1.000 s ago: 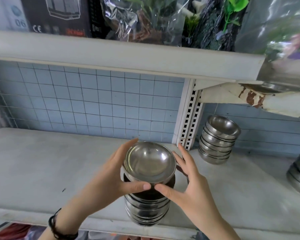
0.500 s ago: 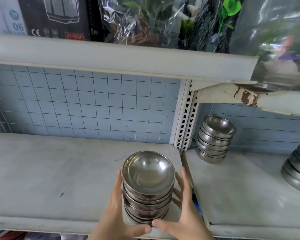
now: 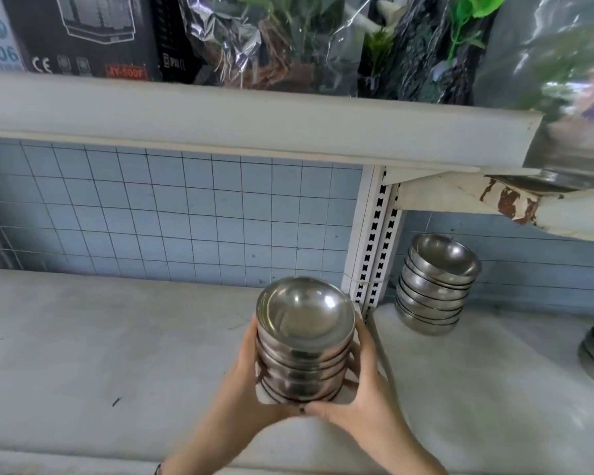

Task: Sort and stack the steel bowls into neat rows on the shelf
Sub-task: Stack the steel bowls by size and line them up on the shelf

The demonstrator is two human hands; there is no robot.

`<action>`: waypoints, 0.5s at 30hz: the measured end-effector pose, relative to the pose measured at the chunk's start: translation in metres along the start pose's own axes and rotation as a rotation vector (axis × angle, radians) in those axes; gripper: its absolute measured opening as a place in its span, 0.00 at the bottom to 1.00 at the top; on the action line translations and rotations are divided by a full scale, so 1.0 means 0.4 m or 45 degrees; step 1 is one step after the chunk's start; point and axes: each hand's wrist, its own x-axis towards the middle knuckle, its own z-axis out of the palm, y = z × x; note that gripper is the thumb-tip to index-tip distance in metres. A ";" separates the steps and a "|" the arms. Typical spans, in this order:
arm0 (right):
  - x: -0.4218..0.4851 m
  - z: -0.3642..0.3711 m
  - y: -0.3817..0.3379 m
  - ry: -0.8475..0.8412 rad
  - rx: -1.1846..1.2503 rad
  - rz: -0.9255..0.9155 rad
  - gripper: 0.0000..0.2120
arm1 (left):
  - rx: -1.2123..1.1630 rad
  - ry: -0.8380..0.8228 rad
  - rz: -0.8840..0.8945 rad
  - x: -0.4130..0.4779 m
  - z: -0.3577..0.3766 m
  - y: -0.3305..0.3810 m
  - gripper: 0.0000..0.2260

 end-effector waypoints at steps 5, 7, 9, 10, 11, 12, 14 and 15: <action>0.159 -0.048 0.012 0.030 -0.012 -0.045 0.58 | -0.060 -0.062 0.116 0.180 0.006 0.005 0.53; 0.212 -0.065 0.026 0.046 -0.029 -0.060 0.57 | -0.087 -0.068 0.111 0.245 0.015 -0.011 0.51; 0.251 -0.076 0.046 0.049 -0.068 -0.071 0.58 | -0.083 -0.067 0.109 0.296 0.024 -0.034 0.49; 0.268 -0.080 0.059 0.050 -0.086 -0.075 0.58 | -0.072 -0.072 0.110 0.316 0.027 -0.047 0.49; 0.281 -0.083 0.072 0.050 -0.102 -0.076 0.58 | -0.061 -0.079 0.108 0.333 0.030 -0.059 0.49; 0.292 -0.085 0.085 0.051 -0.114 -0.071 0.57 | -0.052 -0.087 0.102 0.347 0.033 -0.069 0.49; 0.304 -0.086 0.105 0.052 -0.135 -0.053 0.57 | -0.031 -0.092 0.078 0.362 0.039 -0.087 0.49; 0.307 -0.086 0.113 0.052 -0.146 -0.043 0.57 | -0.015 -0.089 0.067 0.366 0.042 -0.095 0.49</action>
